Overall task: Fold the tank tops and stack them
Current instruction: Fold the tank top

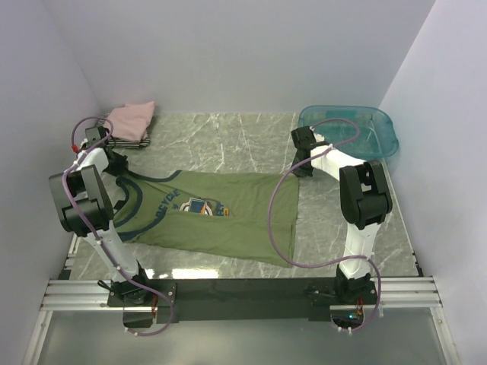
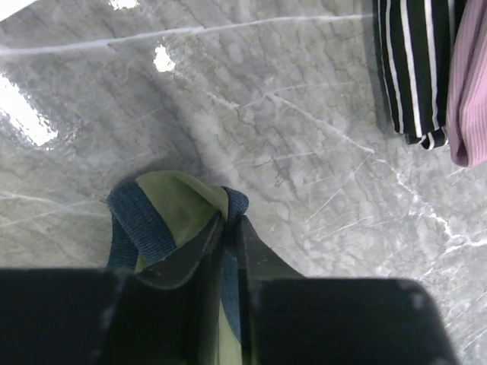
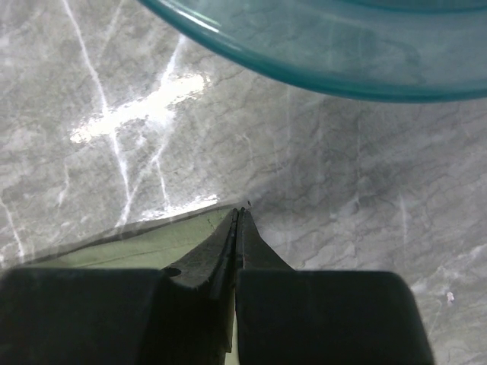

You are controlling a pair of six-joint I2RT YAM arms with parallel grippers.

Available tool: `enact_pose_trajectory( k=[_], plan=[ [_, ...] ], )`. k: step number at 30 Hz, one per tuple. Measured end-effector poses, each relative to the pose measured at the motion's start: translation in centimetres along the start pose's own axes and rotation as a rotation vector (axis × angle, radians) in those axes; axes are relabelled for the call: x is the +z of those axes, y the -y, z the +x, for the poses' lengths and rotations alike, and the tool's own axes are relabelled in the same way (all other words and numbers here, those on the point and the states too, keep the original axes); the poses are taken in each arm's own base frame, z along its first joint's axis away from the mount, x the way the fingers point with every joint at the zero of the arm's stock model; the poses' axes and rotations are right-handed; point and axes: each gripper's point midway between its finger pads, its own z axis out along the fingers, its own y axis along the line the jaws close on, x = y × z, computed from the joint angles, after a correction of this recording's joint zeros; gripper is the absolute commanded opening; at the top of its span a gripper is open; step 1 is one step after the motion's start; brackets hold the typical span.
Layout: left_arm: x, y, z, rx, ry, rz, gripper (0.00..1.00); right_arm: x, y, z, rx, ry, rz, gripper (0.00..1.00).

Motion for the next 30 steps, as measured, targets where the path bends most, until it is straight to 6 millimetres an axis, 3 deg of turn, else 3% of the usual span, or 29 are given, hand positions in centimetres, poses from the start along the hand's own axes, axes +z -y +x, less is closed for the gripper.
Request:
enact_pose_trajectory(
  k=[2, 4, 7, 10, 13, 16, 19, 22, 23, 25, 30],
  plan=[
    [0.0, 0.0, -0.1, -0.003, 0.0, 0.007, 0.27, 0.0, -0.2, 0.0, -0.001, -0.002, -0.01, 0.0],
    [0.0, 0.2, -0.2, -0.001, -0.003, 0.017, 0.44, 0.0, -0.3, 0.0, -0.003, -0.005, -0.015, 0.0],
    [-0.1, 0.8, -0.4, 0.008, -0.004, 0.044, 0.55, -0.1, -0.5, -0.2, -0.007, -0.002, -0.021, 0.05],
    [-0.4, 1.5, -0.2, 0.035, -0.009, 0.076, 0.58, -0.2, -0.6, -0.4, -0.011, 0.002, -0.027, 0.12],
    [-1.9, 3.1, 0.4, 0.097, 0.0, 0.119, 0.58, -0.3, -0.7, -0.4, -0.014, 0.001, -0.031, 0.13],
    [-4.5, 6.6, 2.0, 0.218, 0.008, 0.193, 0.57, -0.3, -0.7, -0.4, -0.017, 0.0, -0.031, 0.13],
    [-7.0, 12.4, 4.4, 0.375, 0.01, 0.298, 0.56, -0.3, -0.7, -0.4, -0.017, 0.0, -0.032, 0.13],
    [-7.5, 17.2, 7.7, 0.509, -0.033, 0.383, 0.55, -0.3, -0.7, -0.4, -0.017, -0.001, -0.033, 0.13],
    [-7.4, 17.7, 8.6, 0.53, -0.047, 0.392, 0.55, -0.3, -0.7, -0.4, -0.017, -0.001, -0.034, 0.13],
    [-6.0, 17.3, 11.3, 0.577, -0.115, 0.376, 0.56, -0.3, -0.7, -0.4, -0.018, -0.001, -0.035, 0.13],
    [-3.0, 11.7, 16.0, 0.612, -0.286, 0.24, 0.58, -0.3, -0.7, -0.4, -0.02, -0.001, -0.035, 0.13]
  ],
)
